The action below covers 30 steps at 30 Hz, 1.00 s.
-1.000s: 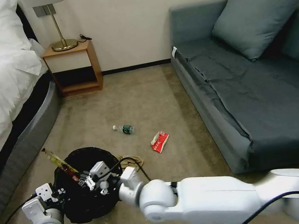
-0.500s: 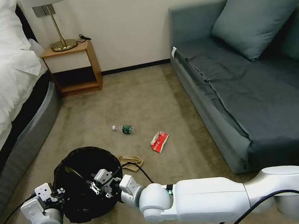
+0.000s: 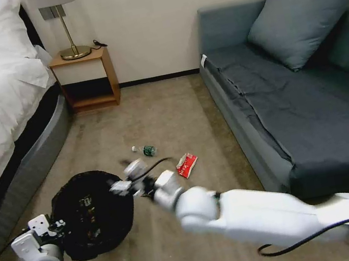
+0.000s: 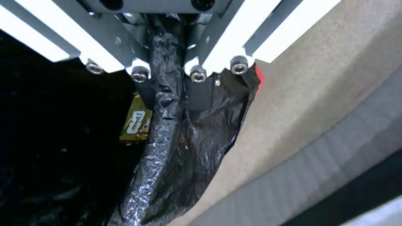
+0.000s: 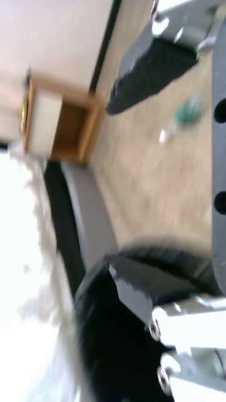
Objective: Pick up the trash bin, then pick up the garbage on the floor and place it into the trash bin.
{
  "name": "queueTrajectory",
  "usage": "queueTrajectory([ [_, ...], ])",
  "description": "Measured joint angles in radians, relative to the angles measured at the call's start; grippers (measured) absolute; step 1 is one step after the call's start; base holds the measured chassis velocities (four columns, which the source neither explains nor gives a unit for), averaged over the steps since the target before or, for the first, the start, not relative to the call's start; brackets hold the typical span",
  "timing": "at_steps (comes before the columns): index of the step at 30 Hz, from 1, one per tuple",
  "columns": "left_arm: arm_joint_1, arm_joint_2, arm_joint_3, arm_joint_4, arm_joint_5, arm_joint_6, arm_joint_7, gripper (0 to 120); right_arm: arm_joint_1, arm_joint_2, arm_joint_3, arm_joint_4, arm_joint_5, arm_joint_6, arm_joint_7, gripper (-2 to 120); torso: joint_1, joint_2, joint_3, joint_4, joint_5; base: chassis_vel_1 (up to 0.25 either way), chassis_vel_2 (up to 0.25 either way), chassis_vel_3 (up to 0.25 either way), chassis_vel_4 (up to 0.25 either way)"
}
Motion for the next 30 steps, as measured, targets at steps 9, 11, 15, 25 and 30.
queueTrajectory([
  [9, -0.018, 0.009, -0.044, 0.005, -0.040, 0.000, -0.006, 3, -0.456, -0.237, 0.441, 0.208, -0.208, 0.036, -0.030, 100, 0.000, 0.000, 0.000, -0.0002, 0.0002, 0.000, 0.000, 0.000, 0.000],
  [11, -0.019, 0.005, -0.037, 0.006, -0.039, 0.000, -0.006, 3, -0.556, -0.240, 0.525, 0.236, -0.245, 0.062, -0.048, 100, 0.000, 0.000, 0.000, -0.0004, 0.0002, 0.000, 0.000, 0.000, 0.000],
  [15, -0.020, -0.002, -0.031, 0.007, -0.038, -0.001, -0.006, 3, -0.659, -0.235, 0.615, 0.263, -0.313, 0.095, -0.069, 100, 0.000, 0.000, 0.000, -0.0002, 0.0000, 0.000, 0.000, 0.000, 0.000],
  [25, -0.020, -0.023, -0.023, 0.001, -0.030, -0.004, -0.005, 3, -0.940, -0.156, 0.794, 0.380, -0.532, 0.022, 0.033, 100, 0.000, 0.000, 0.000, -0.0001, -0.0002, 0.000, 0.000, 0.000, 0.000],
  [30, -0.019, -0.024, -0.023, 0.001, -0.029, -0.010, -0.002, 3, -1.023, -0.054, 0.868, 0.384, -0.662, 0.005, 0.065, 100, 0.000, 0.000, 0.000, -0.0001, -0.0003, 0.000, 0.000, 0.000, 0.000],
])
